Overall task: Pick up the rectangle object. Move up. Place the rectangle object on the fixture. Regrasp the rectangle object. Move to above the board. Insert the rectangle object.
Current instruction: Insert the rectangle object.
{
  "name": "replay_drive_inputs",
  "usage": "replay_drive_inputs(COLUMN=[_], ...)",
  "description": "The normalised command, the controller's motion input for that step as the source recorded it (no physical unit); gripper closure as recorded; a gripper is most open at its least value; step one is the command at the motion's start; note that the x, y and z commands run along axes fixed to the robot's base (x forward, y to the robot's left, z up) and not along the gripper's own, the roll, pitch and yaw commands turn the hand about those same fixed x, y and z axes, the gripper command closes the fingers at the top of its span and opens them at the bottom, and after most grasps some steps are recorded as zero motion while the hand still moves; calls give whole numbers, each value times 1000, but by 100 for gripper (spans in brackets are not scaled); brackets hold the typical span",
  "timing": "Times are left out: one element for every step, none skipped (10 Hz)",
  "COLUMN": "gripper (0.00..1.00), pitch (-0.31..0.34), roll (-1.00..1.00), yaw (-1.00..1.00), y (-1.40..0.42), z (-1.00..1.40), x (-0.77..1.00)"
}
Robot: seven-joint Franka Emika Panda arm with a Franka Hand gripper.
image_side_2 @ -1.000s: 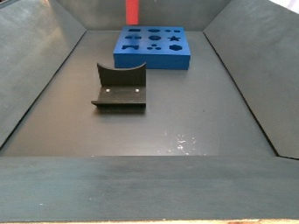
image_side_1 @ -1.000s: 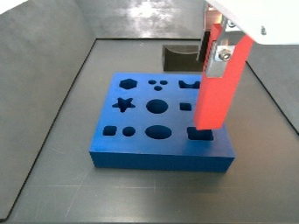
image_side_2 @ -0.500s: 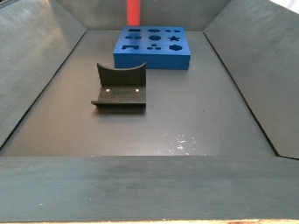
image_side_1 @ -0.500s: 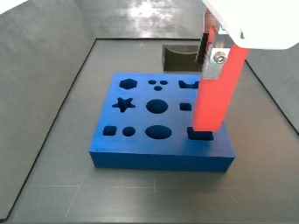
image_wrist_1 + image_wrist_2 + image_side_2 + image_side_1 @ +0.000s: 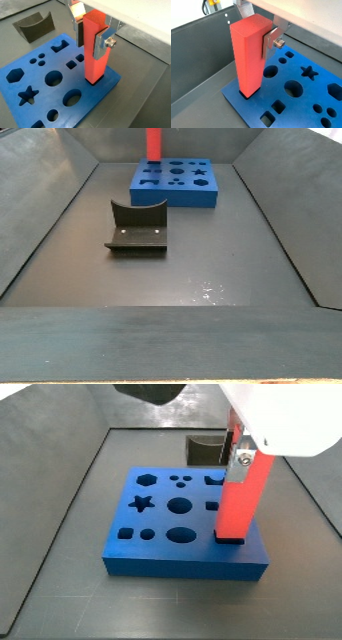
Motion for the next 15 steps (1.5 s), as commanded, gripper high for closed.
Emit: replay_drive_inputs(gripper=[100, 100, 100, 100, 100, 100, 100, 100, 100, 100, 100, 100, 100, 100, 100], pitch=[0, 0, 0, 0, 0, 0, 0, 0, 0, 0, 9, 37, 0, 0, 0], roll=[0, 0, 0, 0, 0, 0, 0, 0, 57, 183, 177, 97, 23, 0, 14], yaw=[-20, -46, -63, -63, -74, -74, -77, -80, -80, -91, -91, -46, -23, -14, 0], y=[-26, -46, -31, -9, 0, 0, 0, 0, -17, -26, 0, 0, 0, 0, 0], z=[-131, -129, -126, -120, -109, -114, -169, -263, -329, -366, -249, -49, 0, 0, 0], x=[80, 134, 149, 117, 111, 117, 114, 126, 71, 0, -103, -217, -194, -140, -17])
